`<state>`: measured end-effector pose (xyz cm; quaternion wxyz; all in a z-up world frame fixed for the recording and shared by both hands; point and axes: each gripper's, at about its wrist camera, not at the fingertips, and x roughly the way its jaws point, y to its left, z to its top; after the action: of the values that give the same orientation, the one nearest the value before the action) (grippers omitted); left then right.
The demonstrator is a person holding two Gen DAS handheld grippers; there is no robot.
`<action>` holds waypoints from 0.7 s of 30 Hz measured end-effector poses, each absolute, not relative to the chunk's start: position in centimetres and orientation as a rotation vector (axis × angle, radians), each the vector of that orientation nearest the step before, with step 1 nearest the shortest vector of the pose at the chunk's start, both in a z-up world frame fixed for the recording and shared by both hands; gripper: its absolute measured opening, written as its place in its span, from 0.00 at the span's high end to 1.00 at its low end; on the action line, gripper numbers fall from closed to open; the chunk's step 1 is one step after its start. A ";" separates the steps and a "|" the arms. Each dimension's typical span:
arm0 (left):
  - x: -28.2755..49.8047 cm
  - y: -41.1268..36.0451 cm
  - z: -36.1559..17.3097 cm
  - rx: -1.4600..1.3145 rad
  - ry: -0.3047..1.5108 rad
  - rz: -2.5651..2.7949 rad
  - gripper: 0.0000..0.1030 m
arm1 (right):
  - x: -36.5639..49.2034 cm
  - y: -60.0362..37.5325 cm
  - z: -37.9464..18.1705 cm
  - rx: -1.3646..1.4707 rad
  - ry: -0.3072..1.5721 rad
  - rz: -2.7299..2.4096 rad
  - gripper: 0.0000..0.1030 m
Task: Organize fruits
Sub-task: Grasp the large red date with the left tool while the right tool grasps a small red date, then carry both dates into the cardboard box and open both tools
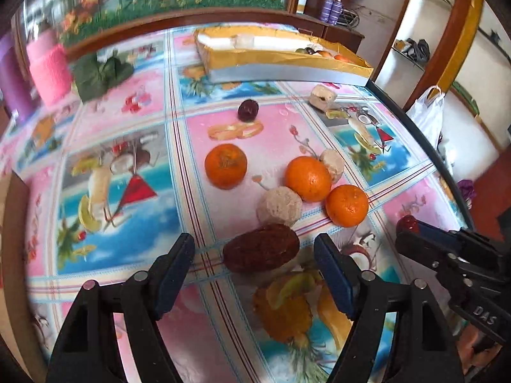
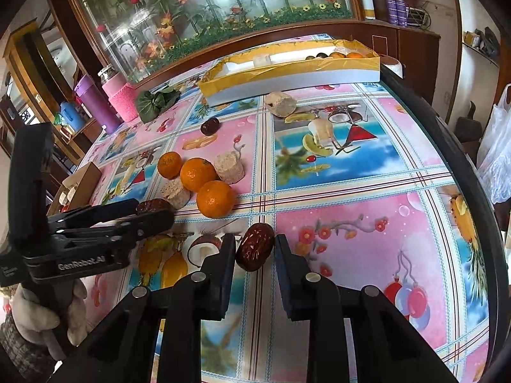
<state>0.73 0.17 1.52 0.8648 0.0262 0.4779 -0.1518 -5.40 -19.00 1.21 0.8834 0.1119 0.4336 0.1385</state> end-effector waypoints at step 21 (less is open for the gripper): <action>-7.9 20.8 8.2 -0.165 0.883 -0.096 0.57 | -8.3 -7.3 7.9 0.072 0.822 0.451 0.74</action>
<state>-7.86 20.75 8.17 0.8998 -0.0800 0.4265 -0.0462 -8.25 -7.34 7.90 0.8914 0.0349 0.3961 0.2175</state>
